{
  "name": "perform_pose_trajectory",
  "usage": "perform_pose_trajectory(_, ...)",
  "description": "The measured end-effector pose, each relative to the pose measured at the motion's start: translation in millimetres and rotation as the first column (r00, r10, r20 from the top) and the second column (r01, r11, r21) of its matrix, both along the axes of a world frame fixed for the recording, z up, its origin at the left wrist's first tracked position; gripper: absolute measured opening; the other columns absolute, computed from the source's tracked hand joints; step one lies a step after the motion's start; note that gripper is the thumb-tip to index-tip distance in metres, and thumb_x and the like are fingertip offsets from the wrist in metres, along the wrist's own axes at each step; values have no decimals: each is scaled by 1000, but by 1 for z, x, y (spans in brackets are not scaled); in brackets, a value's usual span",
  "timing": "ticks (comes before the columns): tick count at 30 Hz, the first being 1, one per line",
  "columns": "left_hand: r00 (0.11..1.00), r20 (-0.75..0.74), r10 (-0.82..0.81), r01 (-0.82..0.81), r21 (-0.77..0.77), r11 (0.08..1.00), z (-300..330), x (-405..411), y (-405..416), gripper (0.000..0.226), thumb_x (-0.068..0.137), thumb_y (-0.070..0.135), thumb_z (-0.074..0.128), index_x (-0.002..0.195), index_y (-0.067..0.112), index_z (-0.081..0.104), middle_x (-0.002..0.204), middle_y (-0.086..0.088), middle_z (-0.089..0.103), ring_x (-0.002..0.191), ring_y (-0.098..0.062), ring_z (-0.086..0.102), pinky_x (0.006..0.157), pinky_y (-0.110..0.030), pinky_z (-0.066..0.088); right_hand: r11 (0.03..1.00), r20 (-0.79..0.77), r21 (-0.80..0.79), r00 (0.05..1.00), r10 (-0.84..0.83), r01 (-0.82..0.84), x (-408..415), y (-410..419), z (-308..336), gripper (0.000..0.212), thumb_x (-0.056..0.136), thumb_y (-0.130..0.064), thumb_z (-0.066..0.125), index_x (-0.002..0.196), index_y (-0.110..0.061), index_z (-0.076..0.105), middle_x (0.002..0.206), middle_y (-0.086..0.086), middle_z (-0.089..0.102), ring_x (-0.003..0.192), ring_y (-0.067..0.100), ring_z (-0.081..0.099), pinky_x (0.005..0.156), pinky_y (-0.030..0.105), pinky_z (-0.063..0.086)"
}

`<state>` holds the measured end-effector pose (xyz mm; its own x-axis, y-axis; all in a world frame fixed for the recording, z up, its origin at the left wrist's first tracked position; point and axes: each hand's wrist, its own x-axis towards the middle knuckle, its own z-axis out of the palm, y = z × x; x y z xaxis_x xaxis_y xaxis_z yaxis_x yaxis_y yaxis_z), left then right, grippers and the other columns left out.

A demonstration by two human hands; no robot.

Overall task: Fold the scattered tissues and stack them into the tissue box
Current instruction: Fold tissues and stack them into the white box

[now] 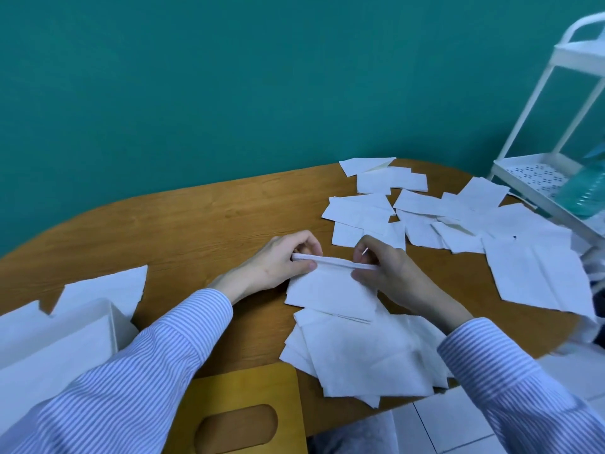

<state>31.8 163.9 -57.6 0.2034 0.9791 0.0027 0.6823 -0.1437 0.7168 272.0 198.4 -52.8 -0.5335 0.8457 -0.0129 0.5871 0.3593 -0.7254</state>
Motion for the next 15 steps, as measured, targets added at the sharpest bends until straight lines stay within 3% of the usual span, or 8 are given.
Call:
perform_pose_trajectory(5, 992, 110, 60, -77, 153, 985, 36, -11, -24, 20, 94, 23, 67, 106, 34, 55, 97, 9, 63, 90, -17, 62, 79, -41, 52, 995, -210, 95, 978, 2, 18, -6, -3, 35, 17, 91, -20, 68, 90, -29, 54, 80, -1, 64, 71, 13, 56, 58, 22, 42)
perform_pose_trajectory(10, 975, 175, 136, -180, 263, 948, 69, -31, -67, 16, 93, 18, 66, 102, 29, 60, 102, 8, 63, 78, -32, 58, 66, -40, 50, 975, -323, 220, 941, 105, -33, -28, -13, 60, 18, 88, -17, 72, 85, -25, 56, 75, 0, 61, 61, 8, 43, 54, 19, 34)
perform_pose_trajectory(12, 973, 144, 181, -217, 289, 932, 80, -41, -88, 15, 94, 15, 66, 94, 30, 65, 97, 15, 65, 60, -17, 49, 58, -26, 41, 960, -316, 262, 930, 187, -104, -42, -23, 68, 18, 88, -12, 71, 81, -24, 60, 79, -4, 64, 64, 9, 46, 57, 20, 35)
perform_pose_trajectory(15, 955, 90, 283, -297, 299, 907, 92, -59, -124, 18, 94, 16, 67, 89, 32, 73, 93, 17, 69, 55, -2, 44, 56, -15, 34, 939, -292, 264, 909, 297, -222, -69, -42, 78, 17, 88, -9, 70, 80, -24, 67, 83, -7, 68, 76, 10, 59, 64, 26, 45)
